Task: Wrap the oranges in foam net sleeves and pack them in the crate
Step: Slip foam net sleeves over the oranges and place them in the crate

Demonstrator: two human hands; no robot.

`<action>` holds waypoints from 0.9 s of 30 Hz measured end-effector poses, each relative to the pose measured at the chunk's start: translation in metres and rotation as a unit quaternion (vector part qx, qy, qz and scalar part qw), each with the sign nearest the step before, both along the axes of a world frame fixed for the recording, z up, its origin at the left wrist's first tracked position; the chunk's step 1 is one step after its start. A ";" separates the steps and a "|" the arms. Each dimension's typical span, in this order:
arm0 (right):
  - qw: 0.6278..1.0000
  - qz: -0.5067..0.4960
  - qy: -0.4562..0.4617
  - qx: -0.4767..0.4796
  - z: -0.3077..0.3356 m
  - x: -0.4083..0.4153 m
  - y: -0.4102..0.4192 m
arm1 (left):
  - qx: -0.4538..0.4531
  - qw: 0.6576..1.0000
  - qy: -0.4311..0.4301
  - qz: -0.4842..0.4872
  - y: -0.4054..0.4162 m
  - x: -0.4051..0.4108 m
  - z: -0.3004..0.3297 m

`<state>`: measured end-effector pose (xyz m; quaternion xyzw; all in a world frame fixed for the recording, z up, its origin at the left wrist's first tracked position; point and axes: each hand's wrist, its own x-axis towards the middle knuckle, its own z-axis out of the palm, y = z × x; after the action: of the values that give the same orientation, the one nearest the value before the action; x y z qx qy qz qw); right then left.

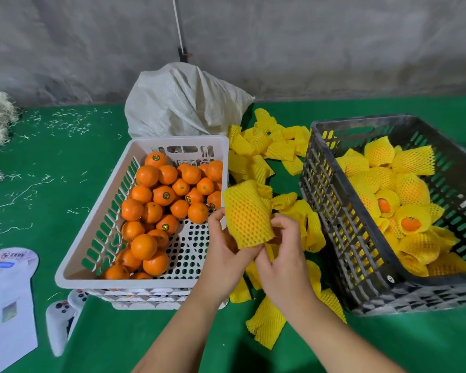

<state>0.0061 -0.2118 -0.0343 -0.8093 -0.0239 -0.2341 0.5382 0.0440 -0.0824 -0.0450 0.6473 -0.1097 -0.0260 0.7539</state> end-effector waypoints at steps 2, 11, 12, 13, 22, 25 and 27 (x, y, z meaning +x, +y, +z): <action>1.000 -0.010 0.017 -0.010 0.002 0.002 -0.006 | -0.018 1.000 0.008 0.006 0.001 -0.001 0.002; 0.999 -0.021 0.021 0.033 0.007 0.013 -0.018 | -0.005 1.000 -0.002 0.007 0.002 -0.002 0.006; 0.998 -0.037 0.019 0.043 0.007 0.015 -0.018 | 0.004 1.000 -0.006 0.006 0.002 -0.002 0.006; 0.997 -0.051 0.018 0.048 0.008 0.017 -0.019 | 0.013 1.000 -0.011 0.004 0.002 -0.003 0.006; 0.998 0.045 0.006 0.053 0.011 0.010 -0.014 | -0.023 1.000 0.016 -0.004 0.004 0.000 0.005; 0.998 0.002 -0.054 -0.027 0.006 0.015 -0.020 | 0.008 1.000 -0.002 0.028 0.003 0.002 0.004; 0.995 -0.004 -0.076 -0.060 0.003 0.014 -0.018 | 0.004 0.998 -0.004 0.056 0.002 0.004 0.003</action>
<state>0.0199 -0.2296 -0.0317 -0.8202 -0.0755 -0.2953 0.4840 0.0476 -0.0802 -0.0422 0.6555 -0.0758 0.0188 0.7511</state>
